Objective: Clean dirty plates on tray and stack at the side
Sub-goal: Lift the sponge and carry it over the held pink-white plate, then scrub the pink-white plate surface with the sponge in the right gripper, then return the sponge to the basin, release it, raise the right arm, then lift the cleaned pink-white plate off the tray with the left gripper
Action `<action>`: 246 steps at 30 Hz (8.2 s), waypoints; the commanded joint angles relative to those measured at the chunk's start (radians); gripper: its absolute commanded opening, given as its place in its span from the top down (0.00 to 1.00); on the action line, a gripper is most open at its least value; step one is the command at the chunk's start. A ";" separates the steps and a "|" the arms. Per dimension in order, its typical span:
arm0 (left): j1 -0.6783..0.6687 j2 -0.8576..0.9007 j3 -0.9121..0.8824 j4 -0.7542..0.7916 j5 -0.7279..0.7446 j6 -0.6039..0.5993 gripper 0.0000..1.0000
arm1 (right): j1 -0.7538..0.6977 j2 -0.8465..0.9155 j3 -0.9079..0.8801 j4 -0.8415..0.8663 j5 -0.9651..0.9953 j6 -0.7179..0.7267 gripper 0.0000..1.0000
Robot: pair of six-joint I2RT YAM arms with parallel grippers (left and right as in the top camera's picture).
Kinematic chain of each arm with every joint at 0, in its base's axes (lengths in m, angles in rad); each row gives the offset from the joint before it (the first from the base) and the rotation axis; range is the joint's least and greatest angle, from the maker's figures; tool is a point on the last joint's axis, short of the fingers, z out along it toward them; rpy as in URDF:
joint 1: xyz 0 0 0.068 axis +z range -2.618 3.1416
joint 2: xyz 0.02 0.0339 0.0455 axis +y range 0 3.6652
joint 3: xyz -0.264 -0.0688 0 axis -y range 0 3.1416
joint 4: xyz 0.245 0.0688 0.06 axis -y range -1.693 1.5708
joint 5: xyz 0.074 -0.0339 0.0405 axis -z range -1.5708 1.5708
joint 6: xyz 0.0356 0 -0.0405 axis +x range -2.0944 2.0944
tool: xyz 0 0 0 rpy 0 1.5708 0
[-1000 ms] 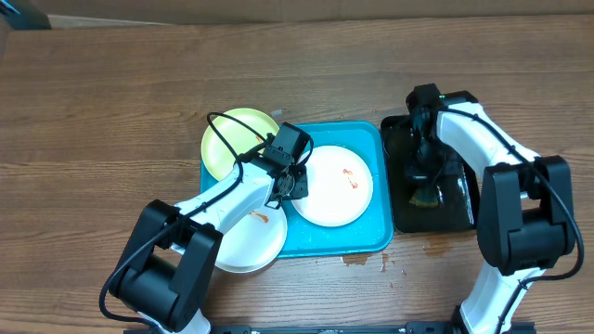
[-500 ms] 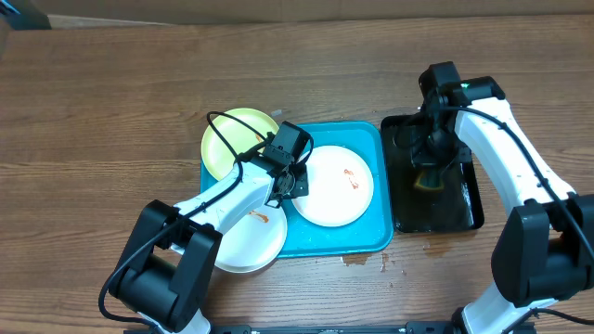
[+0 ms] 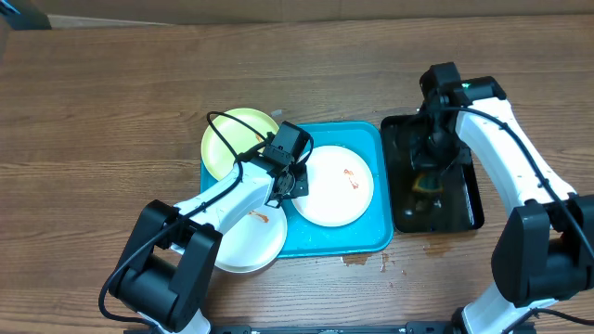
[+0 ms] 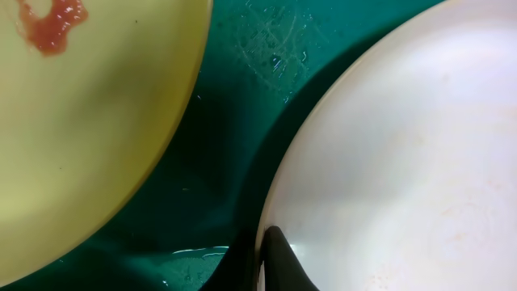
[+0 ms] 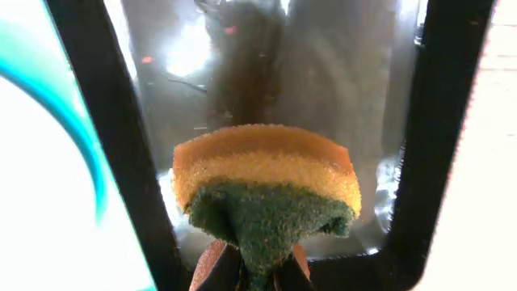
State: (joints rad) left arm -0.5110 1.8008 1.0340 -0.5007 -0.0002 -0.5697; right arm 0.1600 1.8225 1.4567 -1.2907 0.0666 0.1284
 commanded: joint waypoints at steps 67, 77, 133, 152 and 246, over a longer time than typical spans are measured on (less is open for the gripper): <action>-0.006 0.017 0.003 0.000 -0.003 0.008 0.84 | 0.412 0.054 -0.219 0.511 0.207 -0.003 0.96; -0.006 0.017 0.003 0.000 -0.003 0.008 0.96 | 0.405 0.054 -0.353 0.671 0.193 -0.006 0.96; -0.006 0.017 0.003 0.011 -0.003 0.008 0.96 | 0.290 0.054 -0.386 0.658 -0.433 -0.190 0.89; -0.006 0.017 0.003 0.006 -0.003 0.008 0.96 | 0.205 0.053 -0.065 0.402 -0.569 -0.230 0.89; 0.015 0.000 0.342 -0.299 -0.082 0.149 0.96 | -0.438 0.053 0.147 0.189 -0.180 -0.003 0.00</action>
State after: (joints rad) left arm -0.5117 1.8050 1.2633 -0.7620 -0.0402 -0.4915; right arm -0.2779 1.8790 1.5921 -1.1076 -0.1158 0.1196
